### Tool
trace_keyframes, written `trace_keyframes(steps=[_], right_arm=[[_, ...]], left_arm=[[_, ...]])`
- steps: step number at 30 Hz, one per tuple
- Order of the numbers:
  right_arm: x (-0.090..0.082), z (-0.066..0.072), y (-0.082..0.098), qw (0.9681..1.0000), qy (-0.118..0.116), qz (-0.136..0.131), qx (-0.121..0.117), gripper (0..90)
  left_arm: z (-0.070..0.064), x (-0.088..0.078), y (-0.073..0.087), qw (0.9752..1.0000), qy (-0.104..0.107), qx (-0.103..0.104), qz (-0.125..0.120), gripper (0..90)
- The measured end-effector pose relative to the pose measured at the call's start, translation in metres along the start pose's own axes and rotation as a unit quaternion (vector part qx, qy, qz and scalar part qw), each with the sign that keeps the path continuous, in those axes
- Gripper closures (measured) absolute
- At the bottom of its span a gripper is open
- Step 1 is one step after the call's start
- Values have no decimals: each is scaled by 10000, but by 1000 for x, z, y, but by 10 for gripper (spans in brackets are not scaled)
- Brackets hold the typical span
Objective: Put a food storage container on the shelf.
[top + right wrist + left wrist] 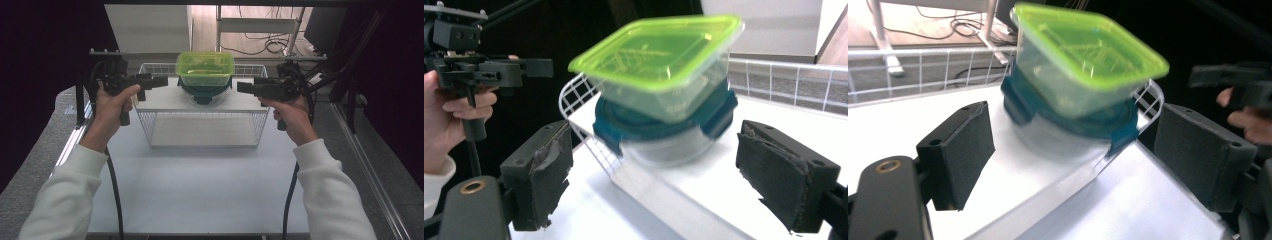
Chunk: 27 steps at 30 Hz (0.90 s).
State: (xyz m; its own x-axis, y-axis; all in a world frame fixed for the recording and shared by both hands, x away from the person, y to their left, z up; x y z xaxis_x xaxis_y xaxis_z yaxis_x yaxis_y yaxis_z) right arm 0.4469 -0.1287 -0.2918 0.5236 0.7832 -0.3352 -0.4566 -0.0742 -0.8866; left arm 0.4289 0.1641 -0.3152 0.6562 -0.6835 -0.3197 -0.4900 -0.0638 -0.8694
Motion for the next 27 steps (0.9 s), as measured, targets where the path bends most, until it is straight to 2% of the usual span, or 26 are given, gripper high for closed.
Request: trace_keyframes(steps=[3,6,9,13,17,21,23,27], right_arm=[[-8,-1,15,9998,25,16,-221,166],[-14,-3,31,9991,121,43,-404,170],[-20,-3,52,9989,95,24,-456,176],[-27,-6,86,9986,120,79,-509,183],[-33,-12,118,9978,278,169,-573,188],[-37,-21,154,9982,340,224,-441,191],[-38,-27,173,9982,384,295,-348,192],[-43,-37,199,9979,501,348,-223,198]], left_arm=[[-5,-5,16,9999,30,91,105,152],[-11,-10,35,9994,-30,276,187,152],[-16,-15,57,9983,-138,518,239,152],[-19,-17,93,9975,-172,568,372,153],[-14,-14,129,9950,-412,741,520,153],[-10,-7,165,9945,-496,642,670,157],[-8,-3,184,9936,-493,590,830,156],[-4,-3,208,9922,-526,557,979,155]])
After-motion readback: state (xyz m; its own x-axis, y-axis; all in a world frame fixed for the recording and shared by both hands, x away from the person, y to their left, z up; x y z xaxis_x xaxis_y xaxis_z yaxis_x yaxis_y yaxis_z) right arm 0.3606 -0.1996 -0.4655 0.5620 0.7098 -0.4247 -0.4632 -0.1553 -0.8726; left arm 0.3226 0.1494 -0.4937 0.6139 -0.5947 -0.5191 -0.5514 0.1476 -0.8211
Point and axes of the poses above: each handheld gripper's, and its own axes: x roughly forward along the jaws, y roughly out of its underside, z roughly to its left, the point moved 8 cm from there along x, roughly forward along the jaws, and after that the axes turned 3 degrees about -z, right-handed, at the moved point
